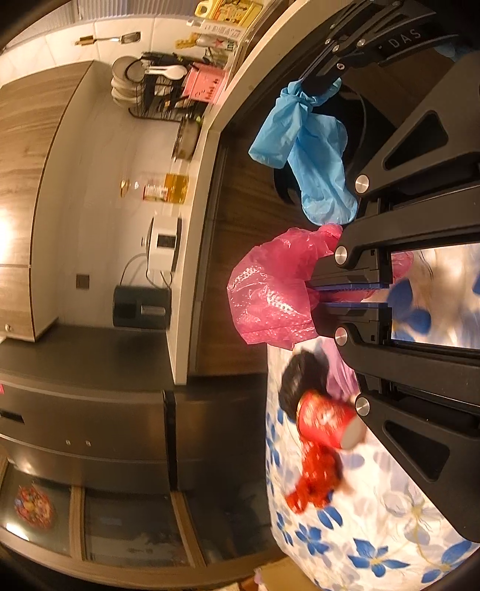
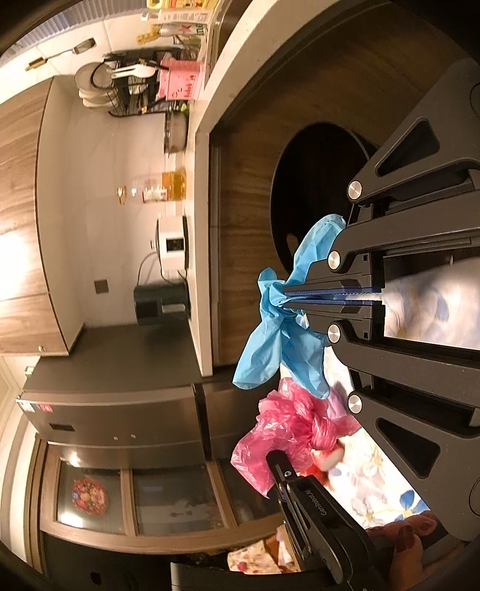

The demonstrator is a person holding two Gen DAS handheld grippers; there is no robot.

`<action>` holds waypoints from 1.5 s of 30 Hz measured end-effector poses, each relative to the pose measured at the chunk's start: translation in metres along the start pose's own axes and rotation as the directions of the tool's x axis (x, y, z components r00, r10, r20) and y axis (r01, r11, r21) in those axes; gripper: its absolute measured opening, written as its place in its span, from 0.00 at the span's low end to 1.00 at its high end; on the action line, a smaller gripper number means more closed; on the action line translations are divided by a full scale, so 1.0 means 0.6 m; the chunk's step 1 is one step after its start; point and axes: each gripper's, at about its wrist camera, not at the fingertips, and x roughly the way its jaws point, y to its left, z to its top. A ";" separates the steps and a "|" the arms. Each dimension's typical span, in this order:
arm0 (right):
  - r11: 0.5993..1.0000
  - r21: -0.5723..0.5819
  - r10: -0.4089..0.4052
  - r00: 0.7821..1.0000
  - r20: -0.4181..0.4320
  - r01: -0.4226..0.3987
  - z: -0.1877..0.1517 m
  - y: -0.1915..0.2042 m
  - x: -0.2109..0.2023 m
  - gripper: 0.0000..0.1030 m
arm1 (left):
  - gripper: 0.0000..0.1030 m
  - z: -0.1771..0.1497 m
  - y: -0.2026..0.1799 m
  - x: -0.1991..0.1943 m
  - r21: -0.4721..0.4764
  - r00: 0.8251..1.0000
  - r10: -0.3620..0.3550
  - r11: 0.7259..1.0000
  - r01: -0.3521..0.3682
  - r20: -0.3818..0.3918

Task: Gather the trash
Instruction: 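Carry the pink bag and blue glove over the bin with both grippers, then open both grippers over the bin to drop the pink bag and glove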

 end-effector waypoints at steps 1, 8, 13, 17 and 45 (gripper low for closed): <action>1.000 0.002 -0.007 1.000 0.002 0.007 0.001 -0.007 0.000 0.02 | 0.04 0.001 -0.008 0.003 0.004 1.000 -0.008 1.000 0.008 0.001; 0.998 0.023 -0.067 0.998 0.020 0.066 0.011 -0.062 0.001 0.02 | 0.04 0.016 -0.078 0.025 0.031 0.998 -0.061 0.998 0.061 0.012; 0.994 0.045 -0.098 0.995 0.025 0.097 0.016 -0.096 0.005 0.02 | 0.04 0.018 -0.113 0.042 0.037 0.996 -0.091 0.995 0.091 0.010; 0.992 0.050 -0.116 0.993 0.022 0.114 0.016 -0.113 0.013 0.02 | 0.04 0.019 -0.134 0.057 0.041 0.994 -0.105 0.994 0.105 0.003; 0.985 0.101 -0.130 0.989 -0.068 0.137 -0.002 -0.189 0.087 0.03 | 0.05 0.004 -0.206 0.129 0.052 0.984 -0.164 0.985 0.167 -0.067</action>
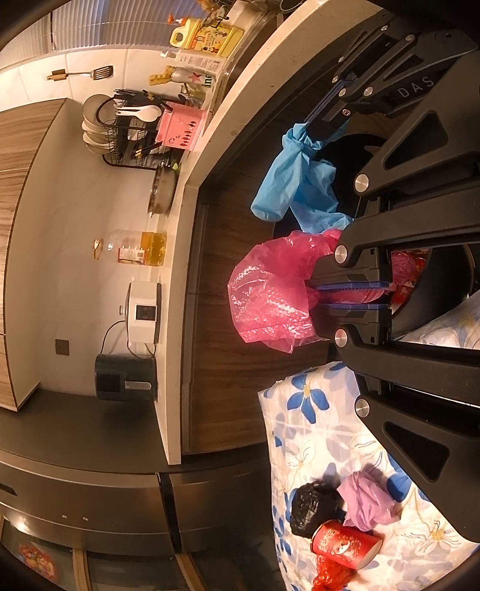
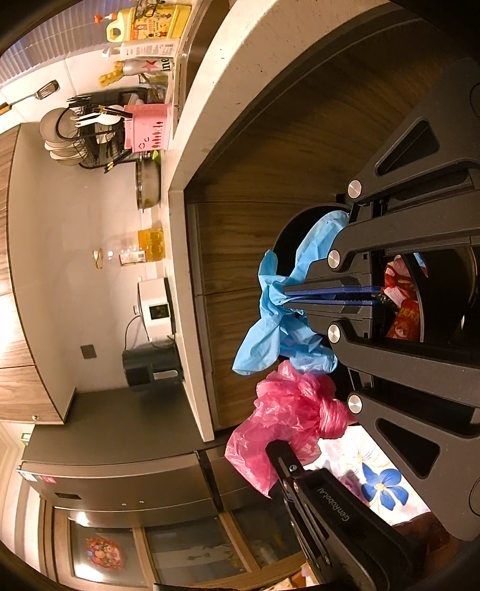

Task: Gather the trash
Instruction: 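Open both grippers over the bin to drop the pink bag and glove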

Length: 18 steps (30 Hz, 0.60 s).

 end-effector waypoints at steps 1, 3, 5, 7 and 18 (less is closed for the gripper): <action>1.000 0.000 0.000 1.000 -0.003 0.000 -0.001 -0.002 0.002 0.03 | 0.05 -0.001 -0.001 0.002 0.000 1.000 -0.001 1.000 0.001 -0.001; 1.000 0.004 -0.002 1.000 -0.009 0.002 -0.002 -0.006 0.006 0.03 | 0.05 -0.002 -0.002 0.006 0.003 1.000 0.000 1.000 0.000 -0.004; 1.000 0.009 -0.006 1.000 -0.016 0.006 -0.002 -0.007 0.009 0.04 | 0.08 -0.003 -0.003 0.008 0.003 1.000 -0.002 1.000 0.002 -0.005; 1.000 0.010 -0.011 1.000 -0.020 0.012 -0.003 -0.011 0.011 0.13 | 0.15 -0.004 -0.004 0.010 0.007 1.000 -0.006 1.000 0.006 -0.009; 0.998 0.023 -0.050 0.999 -0.013 0.050 -0.009 -0.024 0.007 0.39 | 0.60 -0.009 0.008 0.006 -0.007 1.000 0.010 1.000 -0.010 0.004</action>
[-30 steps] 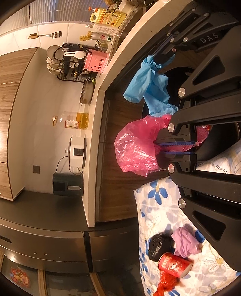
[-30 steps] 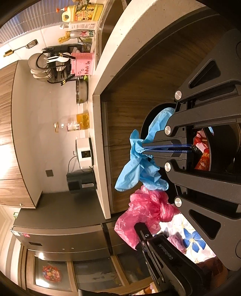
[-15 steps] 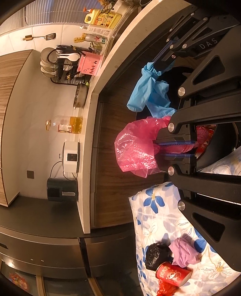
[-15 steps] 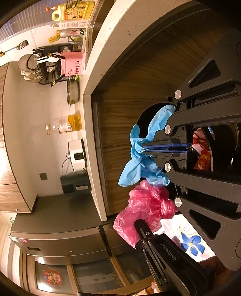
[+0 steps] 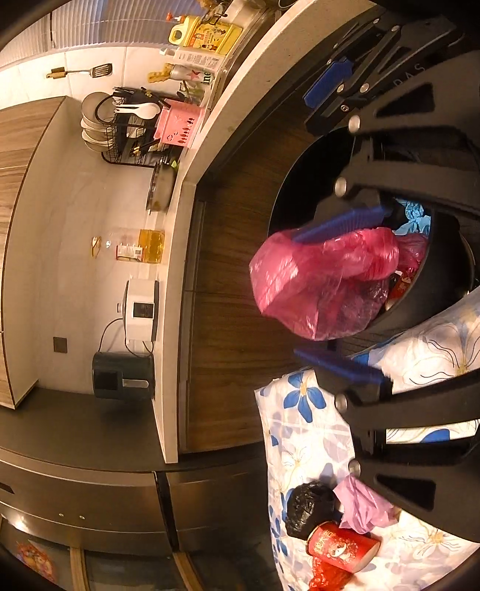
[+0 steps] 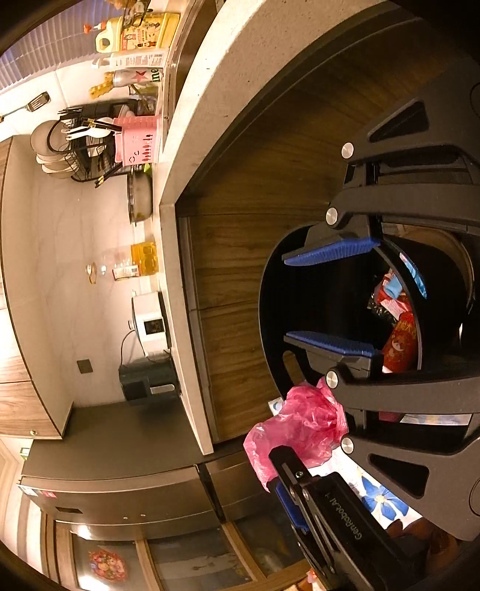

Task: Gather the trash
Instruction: 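Open both grippers over the bin to drop the pink bag and glove, then move both grippers back over the table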

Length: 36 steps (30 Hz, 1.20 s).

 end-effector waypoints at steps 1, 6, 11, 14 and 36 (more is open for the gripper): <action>1.000 0.000 -0.001 1.000 -0.001 0.001 -0.001 -0.001 0.000 0.40 | 0.63 -0.001 0.001 -0.002 -0.001 1.000 0.007 1.000 -0.007 0.005; 1.000 0.001 -0.013 1.000 0.006 0.013 0.001 -0.004 -0.005 0.42 | 0.70 0.000 0.006 -0.006 -0.006 1.000 0.003 1.000 -0.003 0.010; 1.000 -0.002 -0.018 1.000 0.011 0.018 0.002 -0.006 -0.011 0.42 | 0.73 0.001 0.010 -0.013 -0.022 1.000 -0.013 1.000 0.013 0.020; 1.000 -0.004 -0.019 1.000 0.010 0.019 0.000 -0.004 -0.012 0.42 | 0.74 0.000 0.012 -0.019 -0.025 1.000 -0.009 1.000 0.010 0.030; 0.998 -0.059 -0.009 1.000 -0.012 0.009 -0.003 0.047 -0.057 0.53 | 0.88 -0.027 0.060 -0.074 -0.029 0.996 0.090 0.995 -0.090 -0.002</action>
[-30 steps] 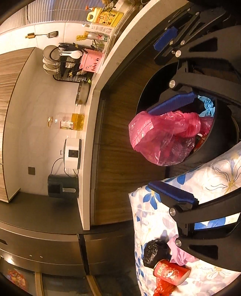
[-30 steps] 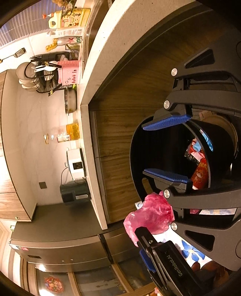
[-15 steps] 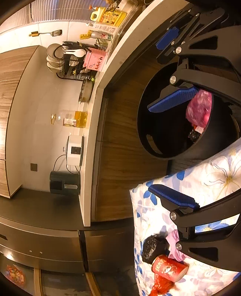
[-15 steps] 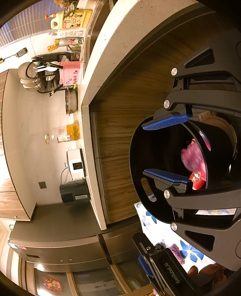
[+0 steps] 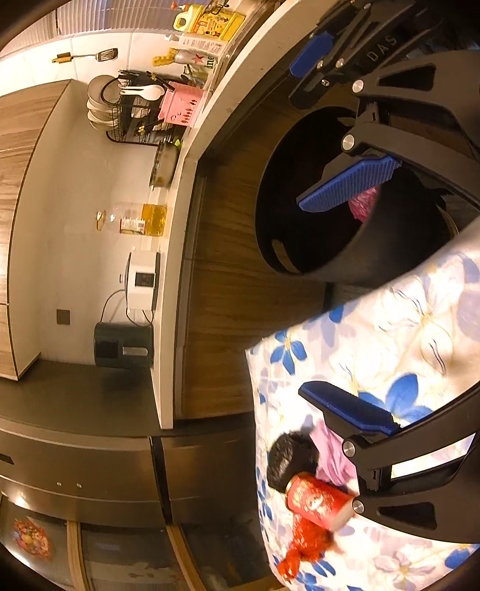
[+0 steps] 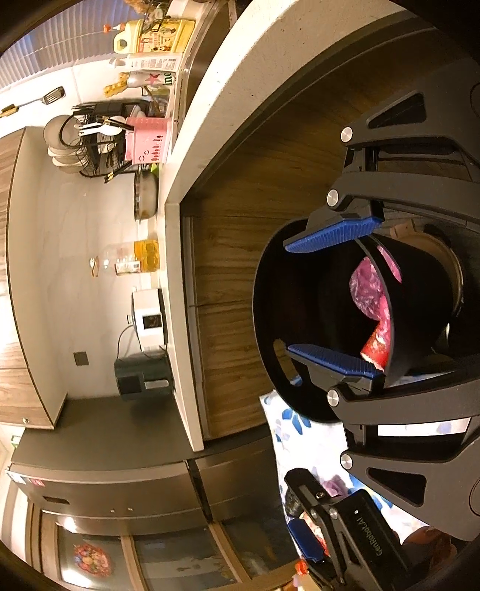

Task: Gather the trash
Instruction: 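Move both grippers back over the table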

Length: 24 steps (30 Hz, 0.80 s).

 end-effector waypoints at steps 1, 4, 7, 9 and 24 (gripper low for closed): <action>1.000 -0.004 0.003 1.000 -0.001 -0.003 -0.001 0.006 -0.005 0.55 | 0.92 -0.003 0.007 -0.007 -0.004 1.000 0.006 1.000 -0.006 0.000; 1.000 -0.017 0.021 1.000 0.002 -0.021 -0.003 0.024 -0.022 0.59 | 0.94 -0.010 0.028 -0.027 -0.018 1.000 0.015 1.000 -0.015 0.004; 0.999 -0.027 0.046 0.999 0.003 -0.046 -0.008 0.047 -0.040 0.62 | 0.94 -0.018 0.044 -0.044 -0.015 0.999 0.033 0.999 -0.032 0.011; 0.997 -0.041 0.062 0.998 0.003 -0.061 -0.011 0.065 -0.049 0.63 | 0.94 -0.025 0.061 -0.060 -0.013 0.998 0.053 0.998 -0.053 0.016; 0.979 -0.102 0.175 0.984 -0.012 -0.176 -0.042 0.209 -0.085 0.71 | 0.94 -0.058 0.208 -0.144 -0.088 0.980 0.198 0.977 -0.195 0.027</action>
